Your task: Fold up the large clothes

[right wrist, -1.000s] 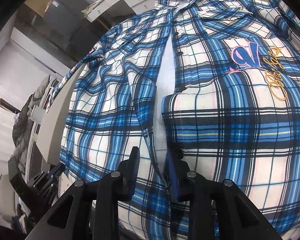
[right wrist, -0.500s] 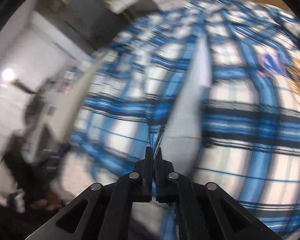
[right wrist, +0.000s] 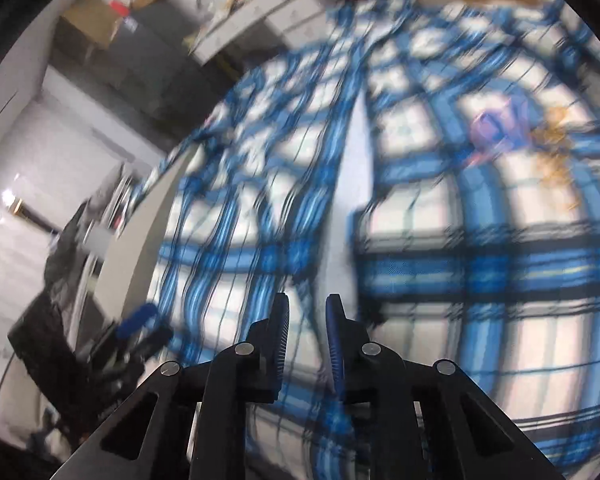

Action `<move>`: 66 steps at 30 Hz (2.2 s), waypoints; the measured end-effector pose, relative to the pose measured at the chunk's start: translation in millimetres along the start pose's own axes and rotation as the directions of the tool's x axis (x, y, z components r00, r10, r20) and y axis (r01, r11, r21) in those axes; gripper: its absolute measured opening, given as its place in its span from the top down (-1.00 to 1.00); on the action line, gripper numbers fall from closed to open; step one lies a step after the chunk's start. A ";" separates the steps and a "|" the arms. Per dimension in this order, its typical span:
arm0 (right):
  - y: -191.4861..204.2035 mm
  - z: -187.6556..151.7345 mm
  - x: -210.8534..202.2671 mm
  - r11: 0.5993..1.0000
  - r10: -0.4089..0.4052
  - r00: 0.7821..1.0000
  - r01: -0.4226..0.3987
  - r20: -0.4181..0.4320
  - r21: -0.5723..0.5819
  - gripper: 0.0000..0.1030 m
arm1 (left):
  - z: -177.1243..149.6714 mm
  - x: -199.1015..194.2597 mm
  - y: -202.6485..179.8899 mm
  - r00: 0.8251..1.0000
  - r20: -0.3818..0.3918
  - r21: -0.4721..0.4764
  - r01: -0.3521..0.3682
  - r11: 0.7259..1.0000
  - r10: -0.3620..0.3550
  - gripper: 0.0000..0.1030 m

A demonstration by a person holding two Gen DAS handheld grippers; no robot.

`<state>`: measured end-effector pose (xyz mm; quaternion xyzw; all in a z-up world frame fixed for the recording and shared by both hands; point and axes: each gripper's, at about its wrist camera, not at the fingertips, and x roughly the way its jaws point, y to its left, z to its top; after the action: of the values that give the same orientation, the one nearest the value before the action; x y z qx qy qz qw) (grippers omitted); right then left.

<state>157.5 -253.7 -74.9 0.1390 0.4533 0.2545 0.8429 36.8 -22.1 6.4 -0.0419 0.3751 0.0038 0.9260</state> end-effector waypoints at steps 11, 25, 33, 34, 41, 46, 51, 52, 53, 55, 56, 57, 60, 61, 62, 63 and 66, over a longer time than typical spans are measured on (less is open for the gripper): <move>-13.6 18.5 -42.1 0.975 -0.218 0.954 0.224 0.207 -0.008 -0.72 | 23.3 31.3 -12.7 1.000 -0.008 -0.032 -0.031 0.999 0.030 -0.56; -188.7 151.1 -264.5 0.785 -0.561 0.728 0.318 0.393 0.532 -0.83 | 29.2 27.9 8.8 0.999 0.047 -0.115 0.031 0.993 -0.026 -0.98; -267.9 219.7 -241.1 0.636 -0.673 0.699 0.381 0.242 0.671 -0.69 | 21.3 23.0 9.2 0.999 0.049 -0.044 0.020 0.999 -0.018 -0.98; -272.0 226.6 -237.7 0.602 -0.709 0.673 0.421 0.212 0.678 -0.17 | 19.2 22.4 11.8 0.999 0.052 -0.042 0.018 0.999 -0.016 -0.98; -215.1 264.5 -268.4 0.637 -0.753 0.564 0.497 0.338 0.590 0.91 | 7.7 17.0 32.8 0.998 0.070 -0.050 0.003 0.999 0.000 -0.98; -121.4 292.0 -287.7 0.747 -0.664 0.496 0.452 0.559 0.487 0.91 | 4.2 10.1 43.2 0.994 0.099 -0.087 0.046 0.995 -0.037 -0.98; -9.0 313.3 -201.0 0.867 -0.484 0.639 0.444 0.598 0.226 0.90 | 2.6 3.9 51.2 0.991 0.120 -0.090 0.077 0.993 -0.066 -0.98; 10.6 312.4 -179.2 0.882 -0.451 0.676 0.438 0.583 0.175 0.90 | 1.9 1.6 51.9 0.989 0.126 -0.092 0.089 0.992 -0.077 -0.98; 42.1 308.8 -141.9 0.905 -0.392 0.733 0.417 0.555 0.087 0.90 | 1.3 -1.7 52.0 0.987 0.141 -0.095 0.094 0.991 -0.081 -0.98; 83.6 300.1 -91.1 0.933 -0.294 0.815 0.359 0.499 -0.036 0.88 | 1.2 -7.2 51.5 0.981 0.167 -0.094 0.120 0.988 -0.103 -0.98; 110.6 291.8 -55.1 0.955 -0.193 0.885 0.270 0.424 -0.127 0.83 | 1.2 -8.5 51.5 0.978 0.174 -0.093 0.137 0.986 -0.119 -0.98; 129.3 283.1 -28.7 0.964 -0.101 0.932 0.179 0.348 -0.197 0.75 | 1.5 -9.9 51.7 0.974 0.182 -0.097 0.155 0.983 -0.135 -0.98; 180.0 248.8 32.8 0.917 0.049 0.983 0.026 0.178 -0.399 -0.06 | 1.2 -11.7 52.4 0.967 0.197 -0.116 0.188 0.975 -0.163 -0.98; 185.5 237.7 41.7 0.905 0.028 0.982 0.055 0.187 -0.423 -0.10 | 1.3 -11.6 51.9 0.966 0.197 -0.114 0.191 0.975 -0.166 -0.98; 188.7 226.9 55.5 0.897 -0.016 0.982 0.098 0.189 -0.432 -0.10 | 1.3 -12.3 51.2 0.966 0.200 -0.104 0.188 0.977 -0.165 -0.98; 182.7 223.9 62.3 0.901 -0.037 0.984 0.108 0.175 -0.420 -0.10 | 0.8 -12.7 50.8 0.966 0.203 -0.095 0.180 0.979 -0.158 -0.98; 154.5 221.0 74.3 0.934 -0.118 0.982 0.159 0.147 -0.319 -0.10 | -0.9 -12.4 53.1 0.968 0.201 -0.091 0.170 0.981 -0.149 -0.98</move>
<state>329.4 -84.8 67.0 -0.0205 0.3593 0.2574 0.8968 25.2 31.1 10.4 -0.1213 0.2779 -0.0462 0.9518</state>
